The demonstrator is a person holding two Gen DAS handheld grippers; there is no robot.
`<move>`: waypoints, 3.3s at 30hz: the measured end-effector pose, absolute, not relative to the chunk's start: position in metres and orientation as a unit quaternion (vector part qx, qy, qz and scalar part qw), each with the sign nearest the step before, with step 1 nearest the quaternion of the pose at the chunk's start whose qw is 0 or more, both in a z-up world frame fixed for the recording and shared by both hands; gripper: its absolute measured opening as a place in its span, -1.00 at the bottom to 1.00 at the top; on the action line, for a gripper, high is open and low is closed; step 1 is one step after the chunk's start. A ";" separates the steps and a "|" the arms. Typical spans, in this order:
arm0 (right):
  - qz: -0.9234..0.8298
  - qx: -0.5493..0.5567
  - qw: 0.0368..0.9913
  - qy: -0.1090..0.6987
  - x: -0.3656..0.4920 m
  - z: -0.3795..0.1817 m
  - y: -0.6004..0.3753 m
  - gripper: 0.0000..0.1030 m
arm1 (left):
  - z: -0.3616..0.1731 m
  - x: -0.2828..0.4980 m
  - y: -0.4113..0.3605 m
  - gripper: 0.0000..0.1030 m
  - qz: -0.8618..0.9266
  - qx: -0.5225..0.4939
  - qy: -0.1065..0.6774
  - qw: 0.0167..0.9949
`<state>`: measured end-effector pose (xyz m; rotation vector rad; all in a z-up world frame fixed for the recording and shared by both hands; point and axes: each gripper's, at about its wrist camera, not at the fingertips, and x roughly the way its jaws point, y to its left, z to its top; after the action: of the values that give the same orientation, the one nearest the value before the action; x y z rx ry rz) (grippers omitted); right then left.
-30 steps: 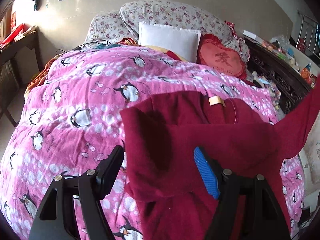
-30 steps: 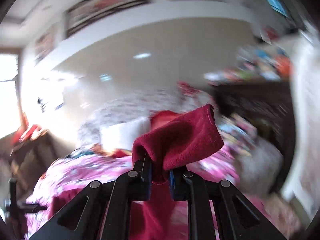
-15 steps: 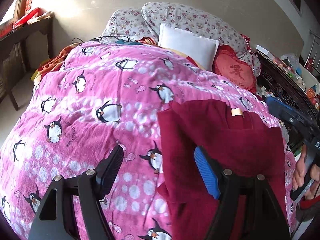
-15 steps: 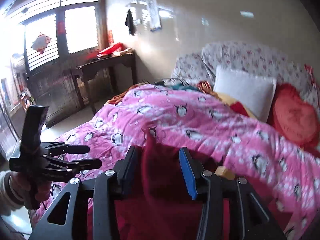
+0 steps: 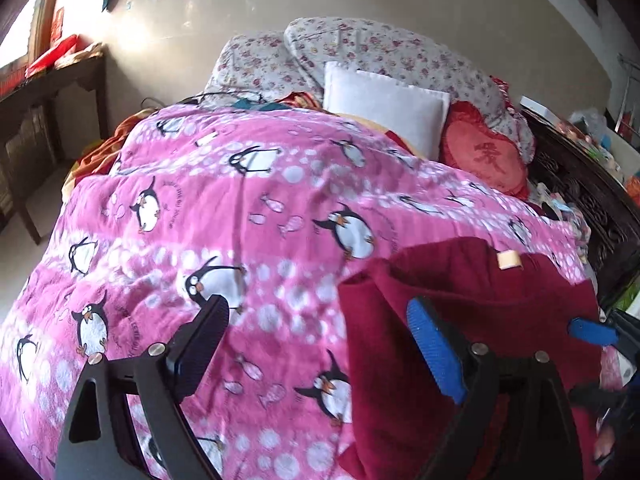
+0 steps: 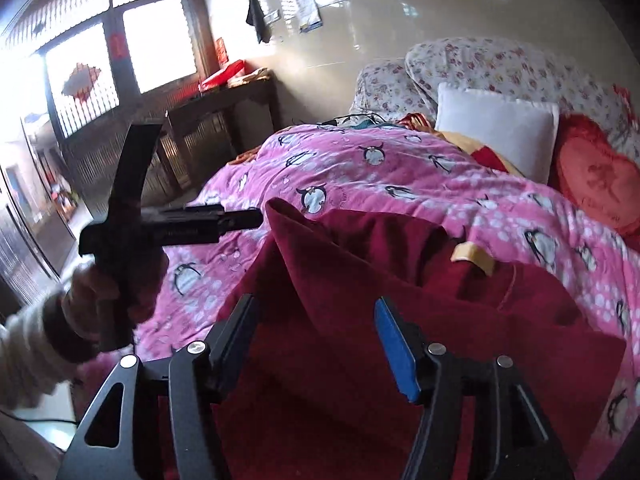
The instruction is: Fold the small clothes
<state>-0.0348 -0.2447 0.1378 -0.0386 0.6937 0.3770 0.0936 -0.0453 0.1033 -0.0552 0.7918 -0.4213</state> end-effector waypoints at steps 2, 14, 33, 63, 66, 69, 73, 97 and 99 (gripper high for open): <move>0.180 -0.057 0.926 0.326 -0.023 0.136 -0.227 0.62 | 0.103 0.097 -0.035 0.75 -0.200 -0.048 0.388 0.899; 0.258 -0.089 0.890 0.366 0.051 0.116 -0.170 -0.91 | 0.106 0.096 0.018 0.75 -0.169 -0.087 0.399 0.897; 0.210 0.007 0.905 0.369 0.035 0.139 -0.220 0.21 | 0.097 0.082 0.007 0.83 -0.227 -0.099 0.411 0.877; -0.136 0.136 0.922 0.337 -0.084 0.112 -0.447 -0.93 | 0.067 0.072 -0.062 -0.72 -0.193 0.000 0.441 0.877; -0.084 0.131 0.930 0.334 -0.100 0.131 -0.421 -0.91 | 0.081 0.061 -0.059 -0.63 -0.192 0.003 0.425 0.885; -0.034 0.103 0.925 0.364 -0.101 0.127 -0.388 -0.90 | 0.086 0.050 -0.063 -0.11 -0.194 0.006 0.413 0.889; -0.026 0.078 0.907 0.414 -0.097 0.096 -0.368 -0.90 | 0.075 0.043 -0.085 0.03 -0.199 0.033 0.418 0.886; -0.048 0.117 0.905 0.407 -0.159 0.110 -0.373 -0.37 | 0.076 -0.019 -0.068 0.39 -0.172 0.060 0.443 0.878; -0.040 0.120 0.910 0.394 -0.181 0.123 -0.365 0.01 | 0.084 -0.032 -0.064 0.51 -0.179 0.060 0.435 0.880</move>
<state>-0.1809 -0.3655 0.1228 0.2477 0.8125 -0.0822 -0.0320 -0.0642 0.0839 0.1258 0.9057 -0.3738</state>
